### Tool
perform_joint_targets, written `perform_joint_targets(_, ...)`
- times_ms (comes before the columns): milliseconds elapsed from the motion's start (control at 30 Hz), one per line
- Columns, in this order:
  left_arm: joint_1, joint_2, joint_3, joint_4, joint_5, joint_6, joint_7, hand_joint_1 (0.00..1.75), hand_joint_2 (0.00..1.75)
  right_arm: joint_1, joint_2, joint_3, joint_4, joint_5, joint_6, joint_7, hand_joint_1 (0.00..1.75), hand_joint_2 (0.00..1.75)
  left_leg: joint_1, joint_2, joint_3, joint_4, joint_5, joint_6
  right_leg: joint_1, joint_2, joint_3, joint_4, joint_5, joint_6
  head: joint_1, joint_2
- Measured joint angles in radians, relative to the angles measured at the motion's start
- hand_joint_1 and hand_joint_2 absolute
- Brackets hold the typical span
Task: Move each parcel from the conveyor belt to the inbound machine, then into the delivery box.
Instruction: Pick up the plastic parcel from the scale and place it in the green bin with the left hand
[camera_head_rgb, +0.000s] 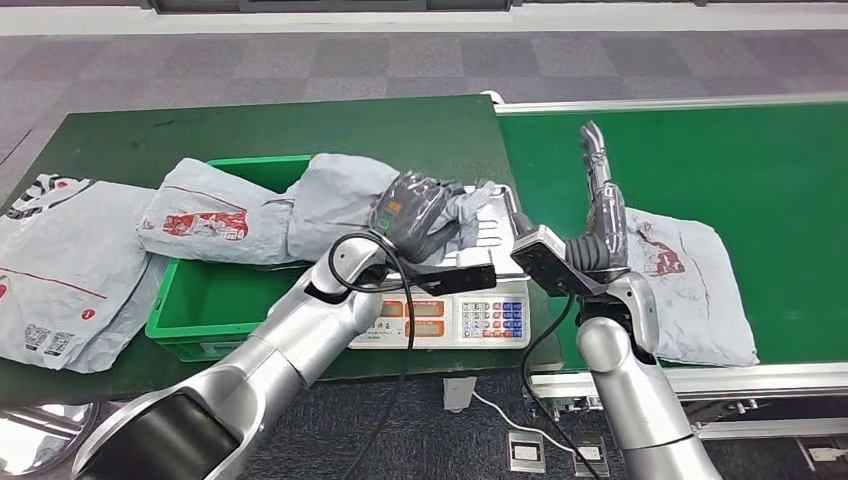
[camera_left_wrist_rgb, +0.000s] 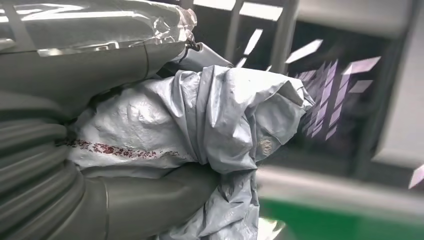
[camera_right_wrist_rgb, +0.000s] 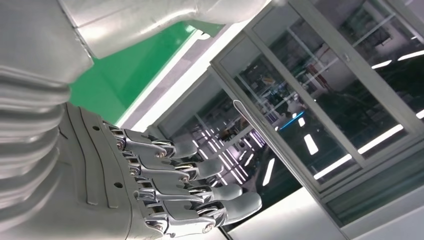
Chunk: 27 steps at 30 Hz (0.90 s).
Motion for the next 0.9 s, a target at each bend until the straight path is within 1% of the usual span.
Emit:
perform_joint_targets(100,0.019,0.001,0.029,-0.132,0.025,0.001,-0.023,1.75,1.75,-0.004,-0.013,0.0,0.009,-0.034,-0.01,-0.014,0.0,1.75,0.0,0.0,-0.001,0.0,-0.002,0.001,0.0,0.001,-0.001,0.0,-0.001,0.0,0.0,0.0)
perform_joint_targets(200,0.028,0.009,0.044,-0.211,0.038,0.011,-0.024,1.75,1.75,-0.008,-0.024,0.0,0.021,-0.055,-0.02,-0.023,0.0,1.75,-0.001,0.0,-0.002,0.0,-0.003,0.001,-0.001,0.001,-0.002,-0.001,-0.002,0.001,0.0,0.0)
perform_joint_targets(367,0.031,0.022,0.062,-0.253,0.028,0.074,-0.022,1.75,1.75,-0.017,-0.035,0.0,0.036,-0.065,-0.024,-0.023,0.0,1.75,0.0,0.0,-0.003,0.0,-0.004,0.001,0.0,0.001,-0.002,-0.001,-0.003,0.001,0.0,0.0)
perform_joint_targets(533,0.029,0.034,0.077,-0.254,-0.064,0.163,0.028,1.75,1.75,-0.042,-0.035,0.0,0.064,-0.068,-0.027,-0.018,0.0,1.75,0.0,0.0,-0.003,0.0,-0.004,0.0,0.0,0.001,-0.003,0.0,-0.003,0.0,0.0,0.0)
perform_joint_targets(600,0.022,0.039,0.083,-0.246,-0.151,0.178,0.089,1.75,1.75,-0.055,-0.035,0.0,0.08,-0.073,-0.03,-0.017,0.0,1.75,0.0,0.0,-0.003,0.0,-0.004,0.0,0.0,0.001,-0.003,0.0,-0.003,0.0,0.0,0.0)
perform_joint_targets(633,0.015,0.043,0.085,-0.234,-0.212,0.181,0.135,1.75,1.75,-0.06,-0.035,0.0,0.087,-0.076,-0.031,-0.018,0.0,1.75,0.0,0.0,-0.003,0.0,-0.004,0.0,0.0,0.0,-0.003,0.0,-0.003,0.0,0.0,0.0)
perform_joint_targets(767,-0.02,0.063,0.087,-0.149,-0.45,0.164,0.378,1.75,1.75,-0.072,-0.035,0.0,0.106,-0.077,-0.032,-0.014,0.0,1.75,0.0,0.0,-0.004,0.0,-0.004,0.0,0.0,0.001,-0.003,0.0,-0.003,0.0,0.0,0.0)
perform_joint_targets(833,-0.039,0.08,0.082,-0.094,-0.515,0.138,0.504,1.75,1.75,-0.072,-0.035,0.0,0.113,-0.068,-0.033,-0.005,0.0,1.75,0.0,0.001,-0.004,0.0,-0.004,0.0,0.0,0.001,-0.004,0.0,-0.003,0.0,0.0,0.0)
perform_joint_targets(867,-0.05,0.091,0.076,-0.061,-0.531,0.126,0.555,1.75,1.75,-0.072,-0.035,0.0,0.116,-0.063,-0.033,0.0,0.0,1.75,0.0,0.001,-0.004,0.0,-0.004,0.0,0.0,0.001,-0.004,0.0,-0.003,0.0,0.0,0.0)
perform_joint_targets(900,-0.061,0.102,0.068,-0.031,-0.537,0.117,0.588,1.75,1.75,-0.072,-0.035,0.0,0.12,-0.058,-0.032,0.005,0.0,1.75,0.0,0.001,-0.004,0.0,-0.004,0.0,0.0,0.001,-0.004,0.0,-0.003,0.0,0.0,0.0)
